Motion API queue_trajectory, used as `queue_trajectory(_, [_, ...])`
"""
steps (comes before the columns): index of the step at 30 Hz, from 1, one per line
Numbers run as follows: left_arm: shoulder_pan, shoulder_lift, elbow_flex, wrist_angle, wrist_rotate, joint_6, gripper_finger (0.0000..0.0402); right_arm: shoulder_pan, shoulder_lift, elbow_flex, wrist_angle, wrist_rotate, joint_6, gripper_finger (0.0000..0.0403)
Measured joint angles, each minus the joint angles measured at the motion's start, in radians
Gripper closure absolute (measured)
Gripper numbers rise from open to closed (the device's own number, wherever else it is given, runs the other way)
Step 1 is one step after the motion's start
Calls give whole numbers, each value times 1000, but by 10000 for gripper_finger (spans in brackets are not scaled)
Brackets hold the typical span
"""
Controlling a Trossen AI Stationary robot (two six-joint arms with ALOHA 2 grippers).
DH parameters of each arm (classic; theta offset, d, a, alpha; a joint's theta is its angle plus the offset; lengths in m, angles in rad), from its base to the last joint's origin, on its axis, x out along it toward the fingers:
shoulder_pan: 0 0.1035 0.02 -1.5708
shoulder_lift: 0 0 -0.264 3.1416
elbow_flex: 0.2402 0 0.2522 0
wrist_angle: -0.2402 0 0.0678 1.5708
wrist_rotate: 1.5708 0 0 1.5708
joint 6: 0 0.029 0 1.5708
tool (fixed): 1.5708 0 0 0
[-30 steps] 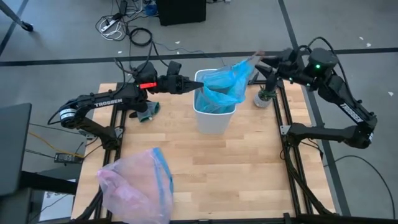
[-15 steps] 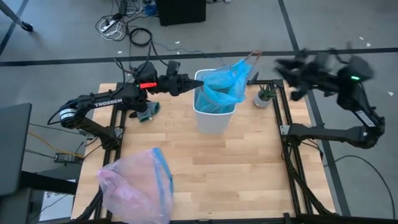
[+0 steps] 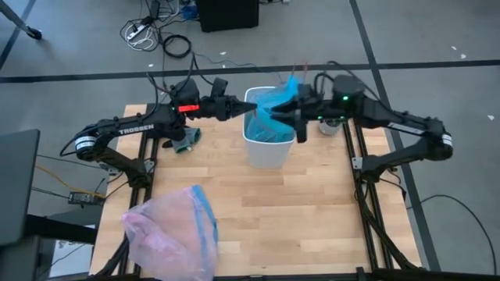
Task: Place trash/remove bag and relplace
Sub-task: Remove the trash bag from the trash bin
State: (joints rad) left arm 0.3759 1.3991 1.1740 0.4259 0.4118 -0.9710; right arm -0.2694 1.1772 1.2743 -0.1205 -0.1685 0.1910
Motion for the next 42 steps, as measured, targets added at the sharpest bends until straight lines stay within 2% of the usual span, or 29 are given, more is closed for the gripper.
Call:
queue_trajectory(5, [-19,0,0,-6,0,2,390,15,76,0,39,1,23,274])
queue_trajectory(12, [-25,0,0,-8,0,4,390,19,83,1,77,10,37,270])
queue_trajectory(15, [-25,0,0,-8,0,4,390,19,83,1,77,6,54,297])
queue_trajectory(19, [-25,0,0,-8,-5,4,390,19,99,1,82,-44,51,382])
queue_trajectory(22, [-25,0,0,-8,-8,2,390,19,98,1,83,14,62,398])
queue_trajectory(28, [-25,0,0,-10,53,-31,390,19,67,1,68,154,67,402])
queue_trajectory(32, [-25,0,0,-23,107,-29,390,19,63,2,54,168,62,403])
queue_trajectory(36, [-13,0,0,-94,116,21,390,19,57,2,67,180,59,403])
queue_trajectory(42, [-9,0,0,-148,59,75,390,24,17,2,96,187,54,403])
